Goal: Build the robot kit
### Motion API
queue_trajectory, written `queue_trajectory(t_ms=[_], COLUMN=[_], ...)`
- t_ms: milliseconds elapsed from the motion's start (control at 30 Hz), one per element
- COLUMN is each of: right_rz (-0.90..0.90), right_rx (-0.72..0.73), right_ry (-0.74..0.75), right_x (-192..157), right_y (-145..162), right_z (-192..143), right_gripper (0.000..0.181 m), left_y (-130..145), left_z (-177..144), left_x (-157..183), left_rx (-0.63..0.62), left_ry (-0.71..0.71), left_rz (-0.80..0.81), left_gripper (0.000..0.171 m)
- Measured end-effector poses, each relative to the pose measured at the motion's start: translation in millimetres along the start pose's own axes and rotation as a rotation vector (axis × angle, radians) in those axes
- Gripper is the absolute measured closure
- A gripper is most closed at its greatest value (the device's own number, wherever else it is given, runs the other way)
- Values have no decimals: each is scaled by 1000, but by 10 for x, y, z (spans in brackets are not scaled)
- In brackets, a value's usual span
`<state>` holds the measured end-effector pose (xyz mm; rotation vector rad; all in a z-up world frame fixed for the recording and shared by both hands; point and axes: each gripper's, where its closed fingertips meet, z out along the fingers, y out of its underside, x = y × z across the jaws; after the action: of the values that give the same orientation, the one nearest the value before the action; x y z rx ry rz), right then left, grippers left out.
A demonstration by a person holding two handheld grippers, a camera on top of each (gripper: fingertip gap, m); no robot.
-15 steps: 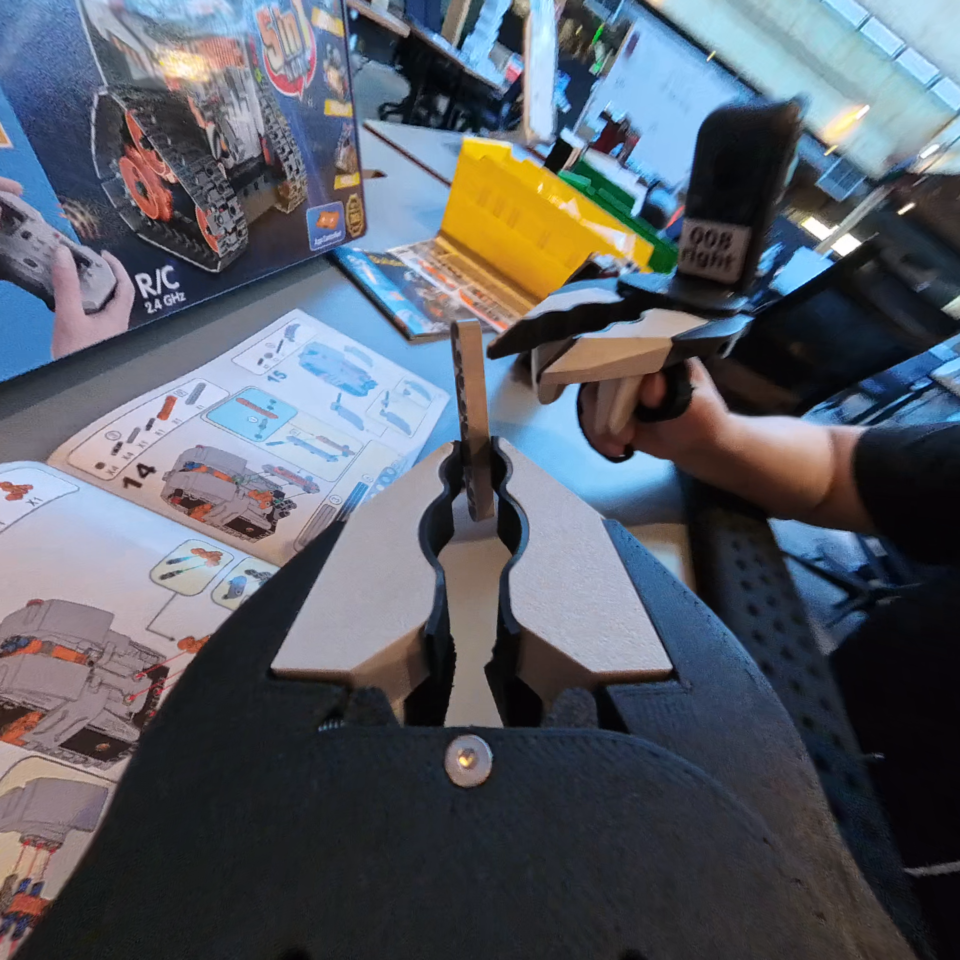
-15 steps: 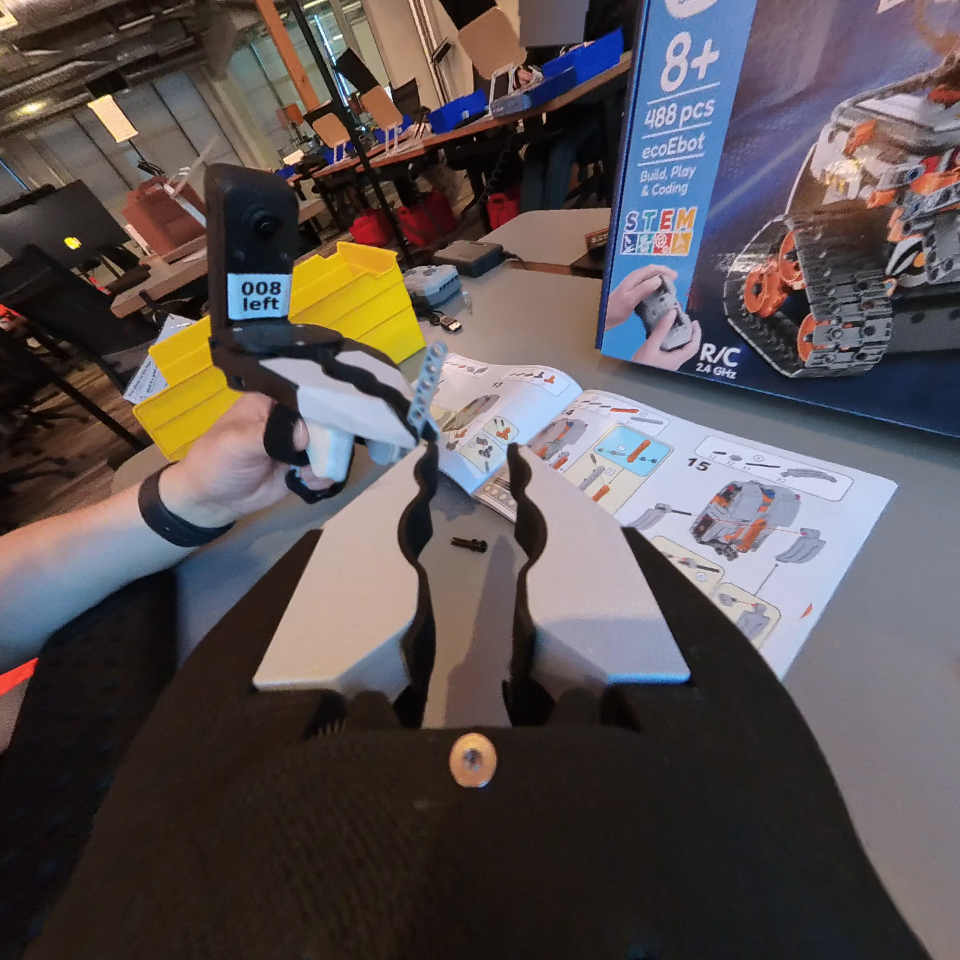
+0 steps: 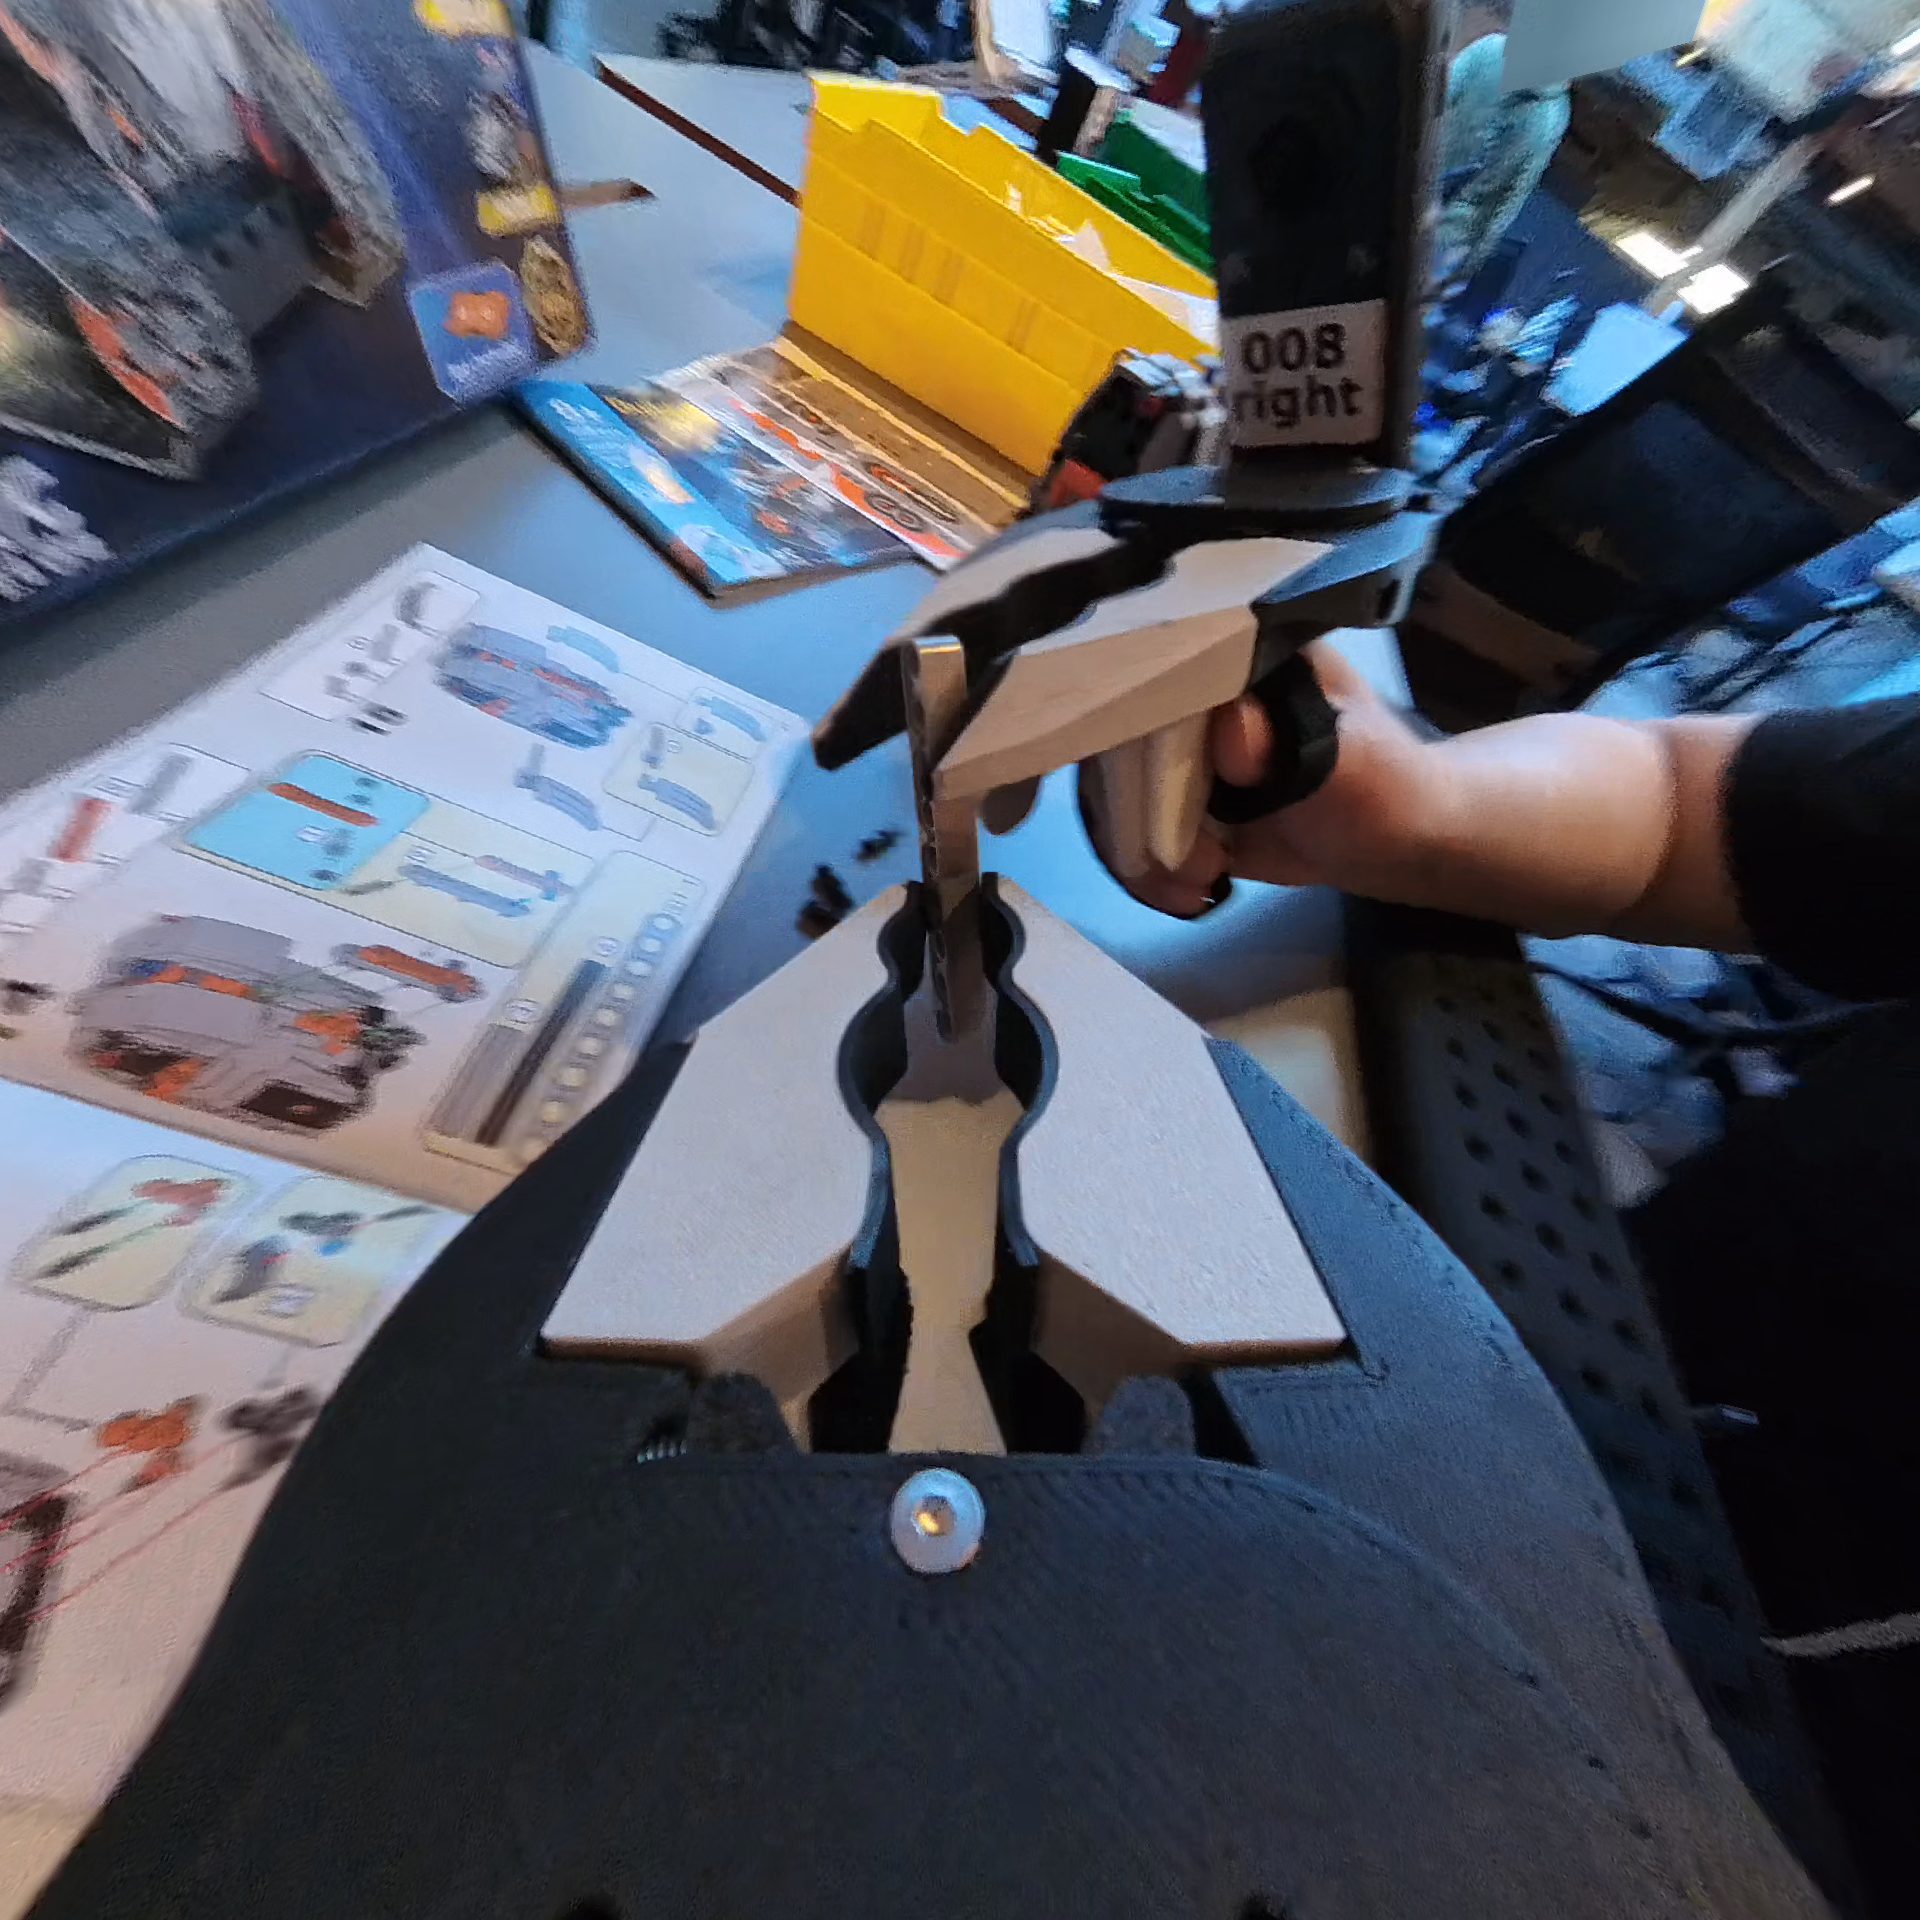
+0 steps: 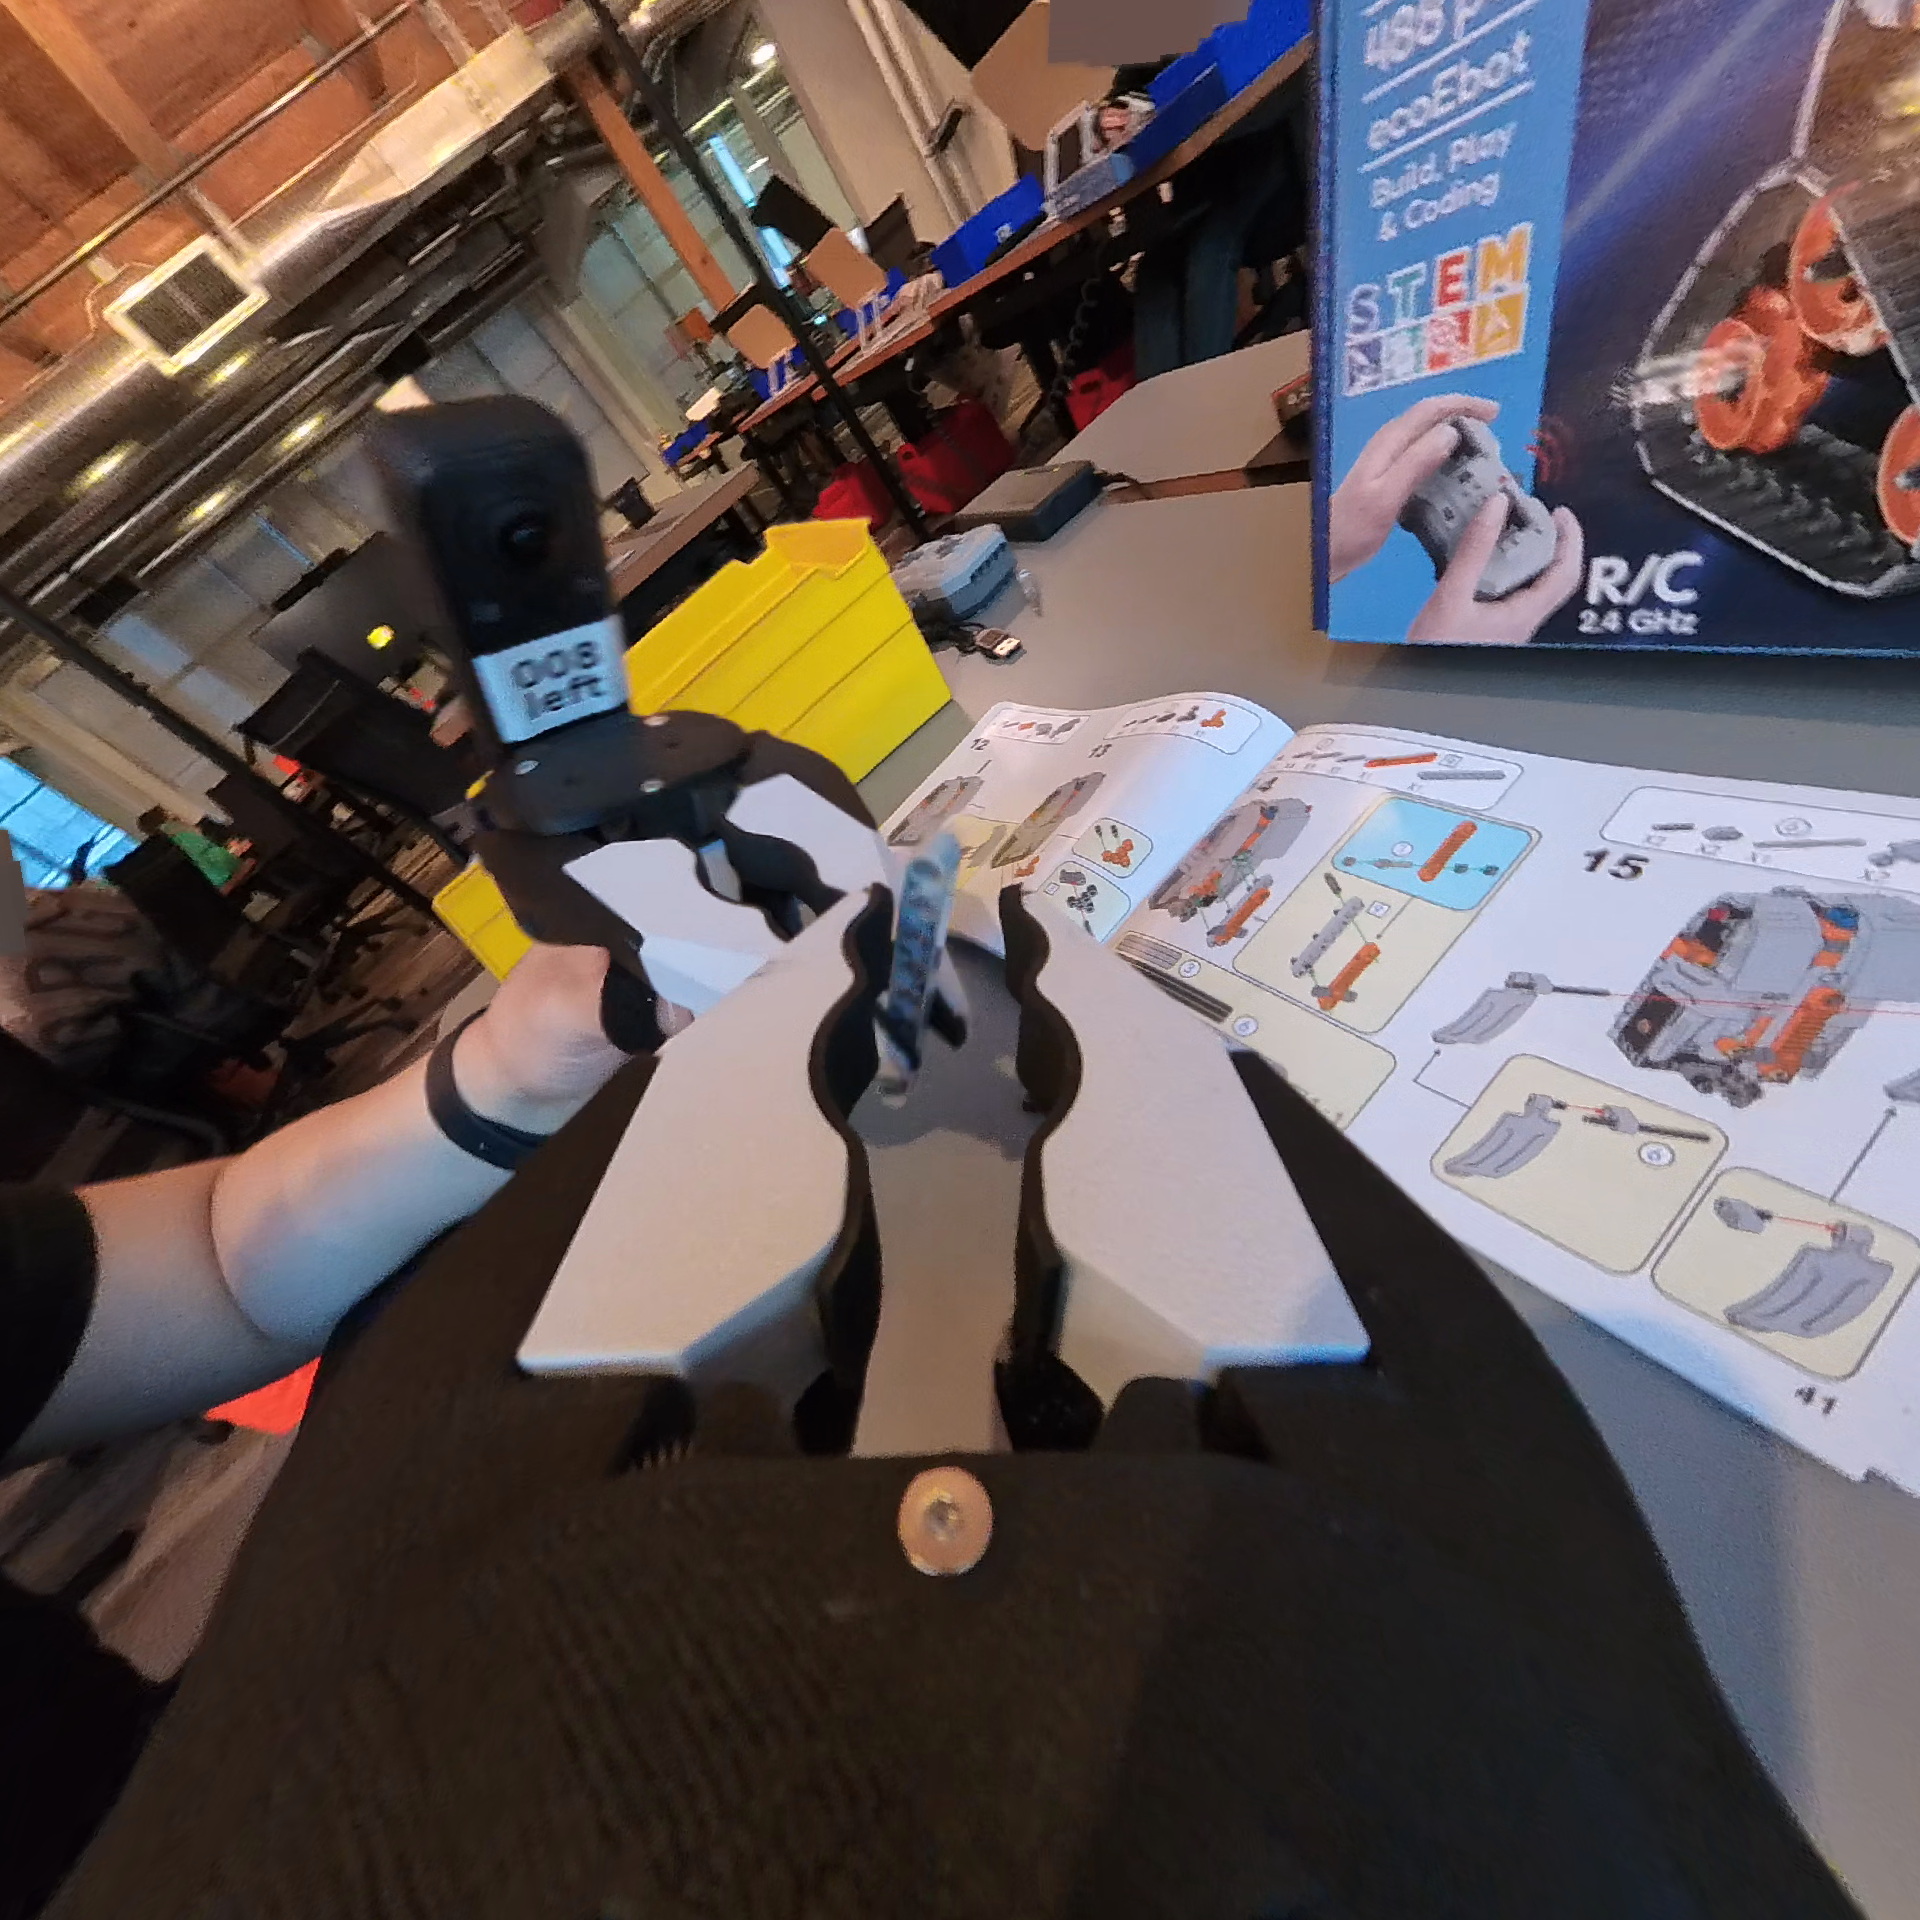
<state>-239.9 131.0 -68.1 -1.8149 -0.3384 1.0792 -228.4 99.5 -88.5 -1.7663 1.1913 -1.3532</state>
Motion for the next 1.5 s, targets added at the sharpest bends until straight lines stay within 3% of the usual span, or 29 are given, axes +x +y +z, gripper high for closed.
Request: queue_trajectory(t_ms=[100,200,367,500,633,767,1033,1133,1333,1400,1500], right_rz=[-55,-91,-69,59,133,189,250,233,120,10,-214], right_rx=[-88,-108,-56,-67,-106,-88,-51,-65,-62,-20,-28], right_ry=[-111,-99,-47,-93,-132,-261,-531,-569,-492,-419,-234], right_x=[-127,-136,-52,-52,-56,-198,-615,-707,-650,-606,-436], right_y=[57,39,-47,-5,64,-58,-187,-160,-139,-233,-319], right_z=[-35,-89,-151,-122,-103,-186,-326,-328,-293,-314,-423], right_gripper=[169,168,160,159,174,174,175,175,175,148,142], left_y=[-6,-45,-90,26,89,-90,-334,-380,-336,-394,-483], left_z=[18,12,-64,-5,53,-31,-270,-294,-281,-354,-518], left_x=[161,192,92,37,100,286,607,653,582,550,457], left_rx=[17,45,82,12,-39,64,206,232,202,236,306], left_ry=[160,207,182,114,101,302,705,743,660,660,662], left_rz=[-164,-214,-242,-189,-112,-192,-353,-378,-326,-326,-325], left_gripper=[165,165,165,165,165,144,156,167,168,168,168])
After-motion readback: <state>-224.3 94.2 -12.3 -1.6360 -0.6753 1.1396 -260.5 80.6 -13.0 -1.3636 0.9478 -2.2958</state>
